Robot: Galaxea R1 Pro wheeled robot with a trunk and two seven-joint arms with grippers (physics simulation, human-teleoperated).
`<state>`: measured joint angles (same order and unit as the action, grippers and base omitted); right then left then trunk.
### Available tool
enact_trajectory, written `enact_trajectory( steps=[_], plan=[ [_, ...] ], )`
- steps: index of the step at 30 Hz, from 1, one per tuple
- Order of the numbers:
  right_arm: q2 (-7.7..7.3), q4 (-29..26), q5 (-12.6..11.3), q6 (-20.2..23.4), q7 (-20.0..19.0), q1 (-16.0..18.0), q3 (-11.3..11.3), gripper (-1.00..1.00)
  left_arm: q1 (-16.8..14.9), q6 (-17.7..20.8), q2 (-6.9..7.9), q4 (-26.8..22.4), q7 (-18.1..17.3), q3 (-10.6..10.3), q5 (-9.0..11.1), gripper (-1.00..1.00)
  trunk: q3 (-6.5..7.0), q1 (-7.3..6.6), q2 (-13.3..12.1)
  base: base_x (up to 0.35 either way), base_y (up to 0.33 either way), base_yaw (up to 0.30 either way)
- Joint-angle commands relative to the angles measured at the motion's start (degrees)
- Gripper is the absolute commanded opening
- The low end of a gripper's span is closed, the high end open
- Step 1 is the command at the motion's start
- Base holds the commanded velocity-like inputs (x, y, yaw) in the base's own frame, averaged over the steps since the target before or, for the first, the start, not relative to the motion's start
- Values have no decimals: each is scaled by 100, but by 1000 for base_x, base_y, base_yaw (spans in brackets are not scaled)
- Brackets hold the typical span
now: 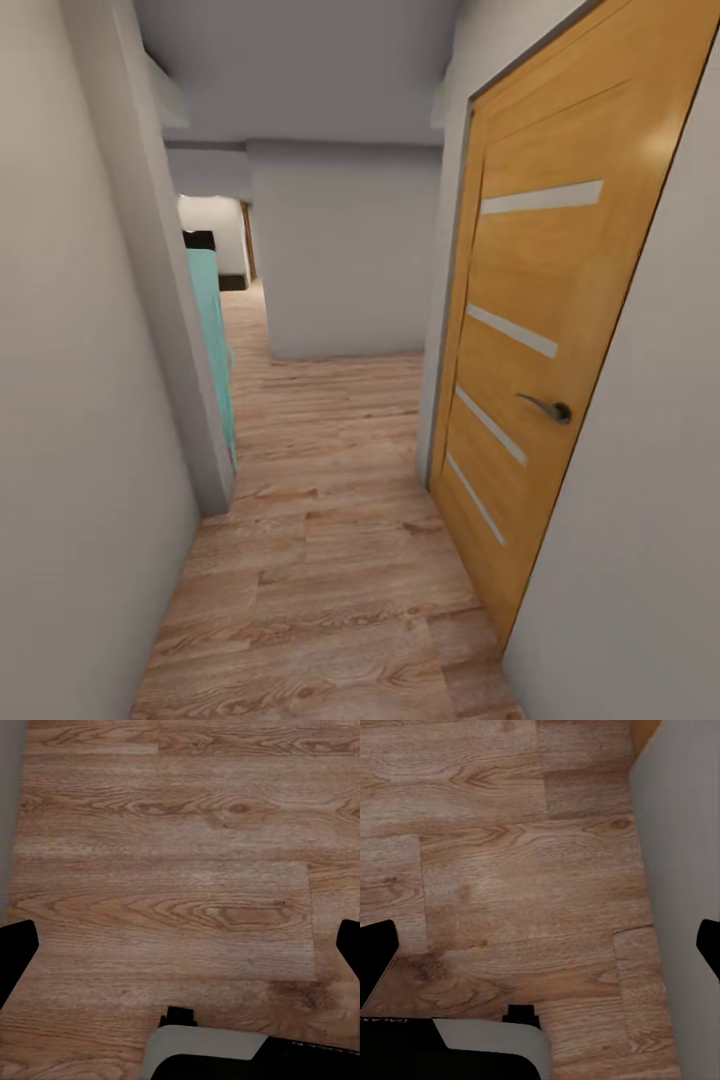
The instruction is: Move the two storage containers from the living room to the garage. In the garage, place one container on the floor and stack the other container on top of it (either order is fine).
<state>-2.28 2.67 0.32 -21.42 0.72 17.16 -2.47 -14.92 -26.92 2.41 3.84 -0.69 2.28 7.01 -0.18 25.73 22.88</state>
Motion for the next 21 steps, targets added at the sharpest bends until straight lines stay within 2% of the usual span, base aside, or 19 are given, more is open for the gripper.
enact_trajectory(
  steps=[1,9,21],
  plan=[
    [-1,23,3,-37,7,7,-22,100,-8,-33,-1,25,-6,19,10,100,-2,5,4,326,0,299],
    [-1,23,3,-37,7,7,-19,100,-11,-9,-13,25,2,18,6,100,-2,5,4,326,0,271],
    [-1,23,3,-37,7,7,-19,100,-11,1,-21,27,7,18,2,100,-57,5,4,326,0,21]
  ],
)
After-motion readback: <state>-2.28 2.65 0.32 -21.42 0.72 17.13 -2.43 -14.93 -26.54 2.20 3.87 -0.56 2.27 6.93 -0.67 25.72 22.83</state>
